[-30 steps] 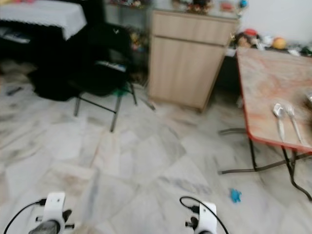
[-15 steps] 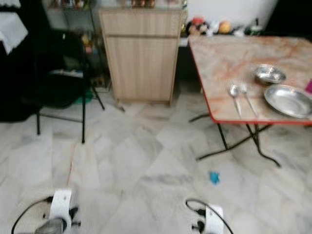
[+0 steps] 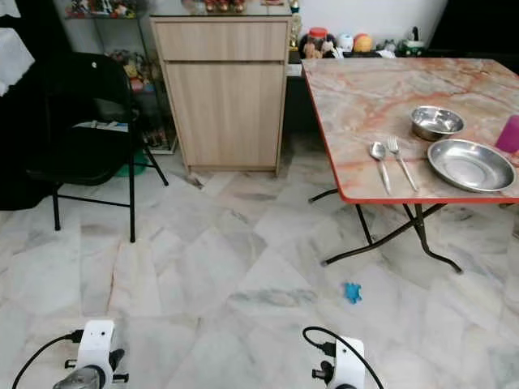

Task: Setting the table

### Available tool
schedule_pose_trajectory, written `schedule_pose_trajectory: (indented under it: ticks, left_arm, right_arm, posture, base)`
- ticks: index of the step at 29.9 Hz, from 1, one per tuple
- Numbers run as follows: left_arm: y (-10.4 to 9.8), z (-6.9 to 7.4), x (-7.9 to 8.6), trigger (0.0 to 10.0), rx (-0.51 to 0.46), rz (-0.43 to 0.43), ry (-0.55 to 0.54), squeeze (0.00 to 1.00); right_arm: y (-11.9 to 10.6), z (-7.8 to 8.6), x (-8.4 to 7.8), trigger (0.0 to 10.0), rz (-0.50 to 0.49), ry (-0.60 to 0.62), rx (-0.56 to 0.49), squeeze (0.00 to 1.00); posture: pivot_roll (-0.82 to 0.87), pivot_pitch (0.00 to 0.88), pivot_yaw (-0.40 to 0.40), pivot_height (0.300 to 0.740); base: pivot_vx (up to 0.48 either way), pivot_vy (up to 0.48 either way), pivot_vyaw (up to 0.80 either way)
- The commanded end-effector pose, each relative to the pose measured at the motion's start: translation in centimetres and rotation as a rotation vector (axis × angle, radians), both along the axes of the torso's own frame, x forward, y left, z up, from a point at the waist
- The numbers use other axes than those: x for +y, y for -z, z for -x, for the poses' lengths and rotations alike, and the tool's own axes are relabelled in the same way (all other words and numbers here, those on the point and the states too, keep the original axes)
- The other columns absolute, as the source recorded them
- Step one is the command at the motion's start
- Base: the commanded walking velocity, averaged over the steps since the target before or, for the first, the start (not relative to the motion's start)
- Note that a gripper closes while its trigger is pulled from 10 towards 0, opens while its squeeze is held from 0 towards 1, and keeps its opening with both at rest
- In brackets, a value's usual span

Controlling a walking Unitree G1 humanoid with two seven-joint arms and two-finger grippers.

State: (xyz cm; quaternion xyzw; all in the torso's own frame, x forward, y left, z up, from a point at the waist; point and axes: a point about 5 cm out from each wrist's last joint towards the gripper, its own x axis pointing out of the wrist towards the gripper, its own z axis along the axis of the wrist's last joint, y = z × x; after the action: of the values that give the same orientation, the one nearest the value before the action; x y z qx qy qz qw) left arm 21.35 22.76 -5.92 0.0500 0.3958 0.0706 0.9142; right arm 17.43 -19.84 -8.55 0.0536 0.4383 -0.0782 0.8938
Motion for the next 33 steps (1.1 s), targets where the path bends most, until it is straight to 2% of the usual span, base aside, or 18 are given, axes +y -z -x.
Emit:
schedule_pose_trajectory:
  ticks: [1,33]
  left_arm:
    - [0.24,0.56,0.44,10.0,0.019,-0.015,-0.006,0.00]
    - [0.39,0.67,0.03,10.0,0.019,-0.001,-0.006,0.00]
  right_arm:
    - [-0.07,-0.19,0.24,10.0,-0.008,0.004,-0.012,0.00]
    - [-0.08,-0.15,0.09,10.0,-0.002,-0.006,-0.010,0.00]
  posture:
    - [0.16,0.000,-0.026,0.740]
    - [0.16,0.000,-0.036,0.740]
  base:
    - [0.000,-0.289,0.00]
    - [0.000,-0.288,0.00]
